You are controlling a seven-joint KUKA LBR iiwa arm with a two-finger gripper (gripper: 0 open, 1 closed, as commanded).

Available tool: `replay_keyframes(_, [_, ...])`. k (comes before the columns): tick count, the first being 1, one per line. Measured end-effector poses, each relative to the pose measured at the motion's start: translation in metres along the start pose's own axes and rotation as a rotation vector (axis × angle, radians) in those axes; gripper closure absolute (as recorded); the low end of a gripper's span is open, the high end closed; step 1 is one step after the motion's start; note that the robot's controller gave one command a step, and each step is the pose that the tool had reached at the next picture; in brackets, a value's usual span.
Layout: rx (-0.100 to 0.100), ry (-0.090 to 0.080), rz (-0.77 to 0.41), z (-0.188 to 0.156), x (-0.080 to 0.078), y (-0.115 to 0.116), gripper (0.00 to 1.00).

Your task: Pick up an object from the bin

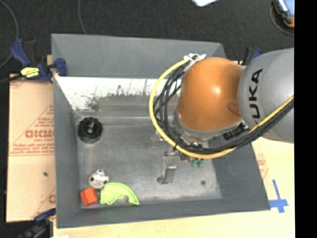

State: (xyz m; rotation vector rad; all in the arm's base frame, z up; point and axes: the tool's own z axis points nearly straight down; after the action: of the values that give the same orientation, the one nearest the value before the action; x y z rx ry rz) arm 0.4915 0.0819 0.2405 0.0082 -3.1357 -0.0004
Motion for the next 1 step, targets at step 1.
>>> replay_keyframes(1, [-0.001,-0.009,0.004,-0.0046,-0.0015,-0.0005,0.00])
